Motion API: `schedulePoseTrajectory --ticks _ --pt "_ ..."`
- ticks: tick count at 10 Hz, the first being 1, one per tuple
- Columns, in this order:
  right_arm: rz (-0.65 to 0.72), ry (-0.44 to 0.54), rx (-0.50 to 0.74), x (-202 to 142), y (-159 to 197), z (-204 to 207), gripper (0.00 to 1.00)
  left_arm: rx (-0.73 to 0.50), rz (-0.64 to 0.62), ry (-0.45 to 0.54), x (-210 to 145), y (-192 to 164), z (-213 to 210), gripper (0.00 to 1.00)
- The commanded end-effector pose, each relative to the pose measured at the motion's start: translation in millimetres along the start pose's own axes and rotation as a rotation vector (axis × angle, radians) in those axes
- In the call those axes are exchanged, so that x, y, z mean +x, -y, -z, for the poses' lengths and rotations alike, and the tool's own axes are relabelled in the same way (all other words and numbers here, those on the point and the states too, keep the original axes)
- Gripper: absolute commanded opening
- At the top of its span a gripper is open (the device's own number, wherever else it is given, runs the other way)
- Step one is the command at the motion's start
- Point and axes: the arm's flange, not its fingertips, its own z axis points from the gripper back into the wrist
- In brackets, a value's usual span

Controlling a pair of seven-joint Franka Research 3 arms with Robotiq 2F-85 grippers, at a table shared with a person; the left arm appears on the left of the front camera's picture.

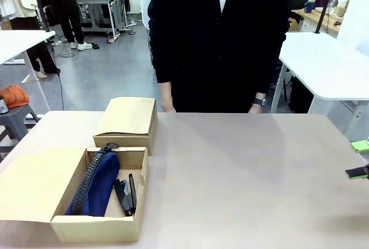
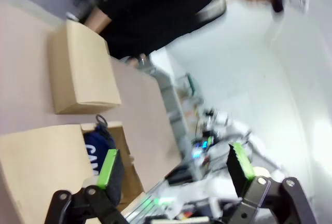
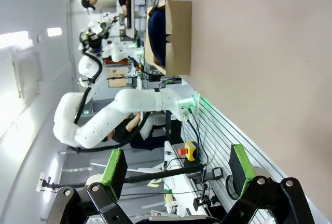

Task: Place items inside the box.
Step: Close the lid of the Mailer Box closest to the robot.

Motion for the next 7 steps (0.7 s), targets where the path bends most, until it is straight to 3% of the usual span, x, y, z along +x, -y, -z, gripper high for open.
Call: schedulePoseTrajectory --ticks 1,2,4,6,7 --pt "0.013 0.013 0.015 -0.5 -3.7 -0.9 1.0 -0.008 0.584 -0.213 -18.1 33.0 67.4 1.0" --pt "0.013 0.013 0.015 -0.5 -3.7 -0.9 1.0 0.019 0.757 -0.346 -37.0 28.5 106.0 1.0" --pt "0.013 0.013 0.015 -0.5 -3.7 -0.9 1.0 0.092 0.901 -0.534 -48.6 -14.2 126.3 1.0" --pt "0.013 0.013 0.015 -0.5 -3.7 -0.9 1.0 0.142 0.98 -0.555 -50.8 -57.8 120.0 1.0" --pt "0.013 0.013 0.015 -0.5 -3.7 -0.9 1.0 0.124 0.926 -0.461 -53.6 -74.0 117.4 1.0"
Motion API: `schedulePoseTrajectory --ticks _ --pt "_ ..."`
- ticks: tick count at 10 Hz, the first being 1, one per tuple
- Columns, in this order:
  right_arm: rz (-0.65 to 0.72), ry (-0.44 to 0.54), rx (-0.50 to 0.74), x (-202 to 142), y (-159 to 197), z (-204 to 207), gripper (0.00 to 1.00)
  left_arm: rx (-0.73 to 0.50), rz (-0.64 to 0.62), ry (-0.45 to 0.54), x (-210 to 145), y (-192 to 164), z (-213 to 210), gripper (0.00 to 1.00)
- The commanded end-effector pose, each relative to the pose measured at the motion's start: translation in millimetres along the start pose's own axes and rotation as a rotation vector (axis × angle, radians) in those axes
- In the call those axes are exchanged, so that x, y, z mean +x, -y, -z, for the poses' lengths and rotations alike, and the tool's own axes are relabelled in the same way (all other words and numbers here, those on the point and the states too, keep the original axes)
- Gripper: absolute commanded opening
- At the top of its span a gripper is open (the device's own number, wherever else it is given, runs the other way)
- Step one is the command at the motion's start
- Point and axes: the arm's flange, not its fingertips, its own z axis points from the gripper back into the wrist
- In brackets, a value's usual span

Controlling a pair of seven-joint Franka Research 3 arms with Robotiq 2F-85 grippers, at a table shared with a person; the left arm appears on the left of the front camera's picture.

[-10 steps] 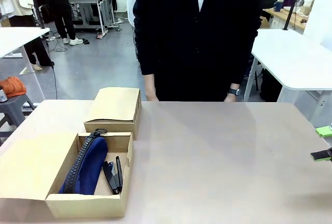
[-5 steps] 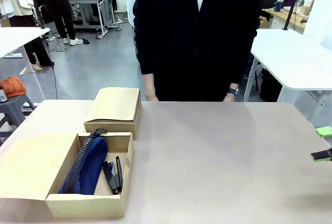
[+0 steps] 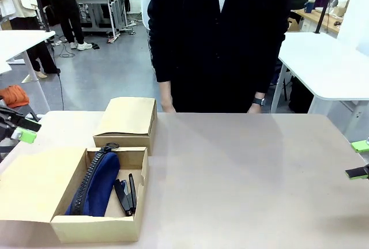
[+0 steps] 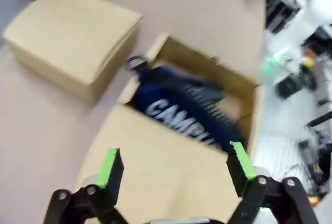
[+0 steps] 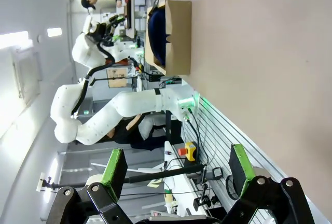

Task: Place items inside the box.
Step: Close the lid of the Mailer Box closest to the robot.

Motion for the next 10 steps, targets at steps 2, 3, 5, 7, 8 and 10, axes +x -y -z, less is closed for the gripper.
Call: schedulePoseTrajectory --ticks 2,3,5,7,8,10 --pt "0.012 0.012 0.015 -0.3 -3.8 -0.6 1.0 0.0 0.0 0.0 0.0 0.0 0.0 1.0" --pt "0.012 0.012 0.015 -0.3 -3.8 -0.6 1.0 0.0 0.0 0.0 0.0 0.0 0.0 1.0" --pt "0.012 0.012 0.015 -0.3 -3.8 -0.6 1.0 0.044 -0.038 0.033 -11.6 -14.7 -0.9 1.0" --pt "0.012 0.012 0.015 -0.3 -3.8 -0.6 1.0 -0.119 0.397 0.131 -32.6 -34.4 -18.5 1.0" --pt "0.012 0.012 0.015 -0.3 -3.8 -0.6 1.0 -0.18 0.53 0.141 -54.1 -40.6 -42.5 1.0" --pt "0.012 0.012 0.015 -0.3 -3.8 -0.6 1.0 -0.165 0.568 0.035 -86.7 -57.2 -65.0 1.0"
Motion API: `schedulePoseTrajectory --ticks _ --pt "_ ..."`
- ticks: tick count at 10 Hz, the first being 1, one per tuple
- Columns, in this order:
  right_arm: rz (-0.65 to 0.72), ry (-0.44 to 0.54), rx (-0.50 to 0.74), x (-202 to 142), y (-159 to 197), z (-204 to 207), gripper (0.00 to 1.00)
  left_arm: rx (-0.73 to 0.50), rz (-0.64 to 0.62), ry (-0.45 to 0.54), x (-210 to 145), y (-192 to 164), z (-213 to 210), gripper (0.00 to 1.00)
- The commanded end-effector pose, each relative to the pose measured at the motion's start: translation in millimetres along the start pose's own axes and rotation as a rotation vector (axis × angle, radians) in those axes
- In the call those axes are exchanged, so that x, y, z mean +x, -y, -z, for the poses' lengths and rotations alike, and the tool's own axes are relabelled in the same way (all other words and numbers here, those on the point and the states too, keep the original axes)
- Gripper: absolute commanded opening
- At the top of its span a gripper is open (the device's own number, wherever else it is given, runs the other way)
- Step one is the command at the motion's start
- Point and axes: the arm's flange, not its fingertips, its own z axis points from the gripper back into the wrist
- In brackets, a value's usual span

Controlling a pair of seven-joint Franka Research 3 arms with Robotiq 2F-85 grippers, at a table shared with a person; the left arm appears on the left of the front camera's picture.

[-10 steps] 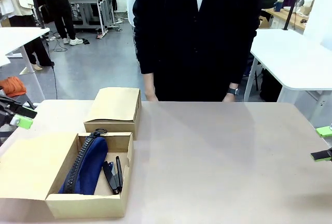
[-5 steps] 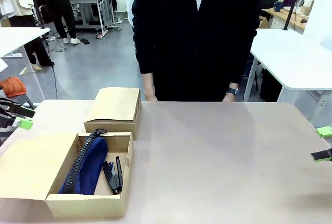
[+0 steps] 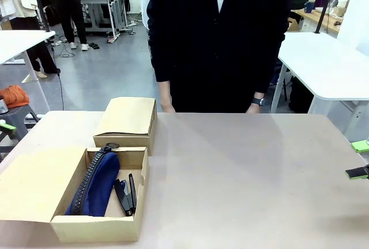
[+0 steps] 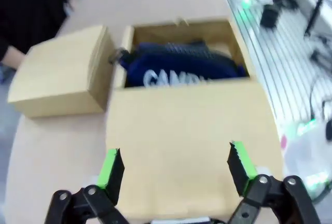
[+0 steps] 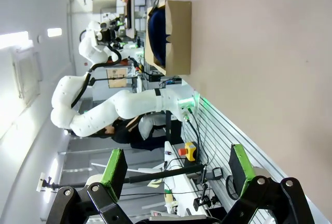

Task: Place items inside the box.
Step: Close the lid of the Mailer Box closest to the robot.

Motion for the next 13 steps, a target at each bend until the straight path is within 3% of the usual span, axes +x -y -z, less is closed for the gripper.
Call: schedulePoseTrajectory --ticks 1,7,11,13 --pt "0.012 0.011 0.015 -0.2 -4.0 -0.4 1.0 0.021 -0.034 -0.087 -43.2 -9.9 -22.4 1.0" --pt "0.012 0.011 0.015 -0.2 -4.0 -0.4 1.0 0.0 -0.277 -0.117 -116.1 -26.6 14.0 1.0" --pt "0.012 0.011 0.015 -0.2 -4.0 -0.4 1.0 -0.067 -0.264 -0.041 -124.3 -30.8 43.7 1.0" --pt "0.012 0.011 0.015 -0.2 -4.0 -0.4 1.0 -0.106 -0.228 0.058 -116.8 -29.4 45.5 1.0"
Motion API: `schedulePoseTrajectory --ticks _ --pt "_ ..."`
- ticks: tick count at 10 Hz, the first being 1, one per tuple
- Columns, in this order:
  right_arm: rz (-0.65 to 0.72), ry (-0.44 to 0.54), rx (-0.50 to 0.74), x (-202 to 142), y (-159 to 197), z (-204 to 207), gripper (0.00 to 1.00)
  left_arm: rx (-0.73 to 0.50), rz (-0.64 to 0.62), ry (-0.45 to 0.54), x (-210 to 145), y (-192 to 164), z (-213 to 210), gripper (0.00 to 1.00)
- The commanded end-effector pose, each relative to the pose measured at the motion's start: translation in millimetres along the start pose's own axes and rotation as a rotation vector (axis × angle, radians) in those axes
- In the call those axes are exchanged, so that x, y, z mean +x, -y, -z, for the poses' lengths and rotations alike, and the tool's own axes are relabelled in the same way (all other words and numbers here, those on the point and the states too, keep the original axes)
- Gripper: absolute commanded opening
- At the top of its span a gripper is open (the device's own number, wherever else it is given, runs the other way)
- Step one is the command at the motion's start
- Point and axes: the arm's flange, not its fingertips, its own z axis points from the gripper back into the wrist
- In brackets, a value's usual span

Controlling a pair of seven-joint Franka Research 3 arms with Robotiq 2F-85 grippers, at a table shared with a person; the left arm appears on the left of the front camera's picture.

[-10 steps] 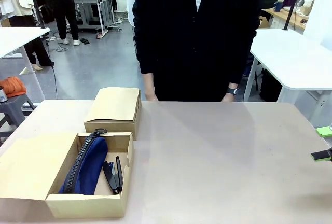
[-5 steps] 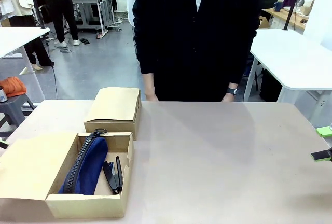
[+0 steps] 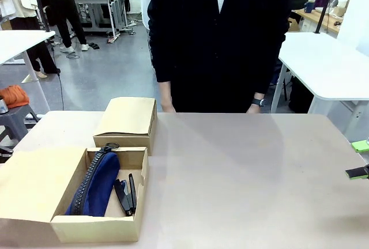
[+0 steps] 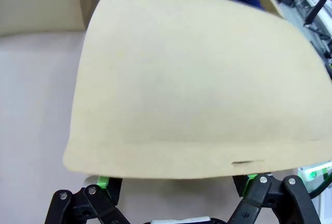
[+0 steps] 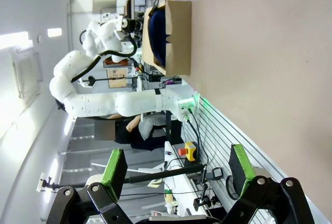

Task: Place items inside the box.
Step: Close the lid of the Mailer Box closest to the robot.

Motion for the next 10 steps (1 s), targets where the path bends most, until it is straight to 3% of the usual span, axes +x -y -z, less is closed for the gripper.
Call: schedulePoseTrajectory --ticks 1,5,6,10 --pt "0.011 0.011 0.014 -0.1 -4.0 -0.2 1.0 -0.037 0.076 0.117 9.7 4.7 -8.4 1.0" --pt "0.011 0.011 0.014 -0.1 -4.0 -0.2 1.0 0.006 0.255 0.294 54.1 31.4 -12.0 1.0" --pt "0.011 0.011 0.014 -0.1 -4.0 -0.2 1.0 -0.034 0.296 0.345 64.6 38.3 -9.8 1.0" --pt "0.011 0.011 0.014 -0.1 -4.0 -0.2 1.0 -0.123 0.39 0.453 125.7 55.0 55.2 1.0"
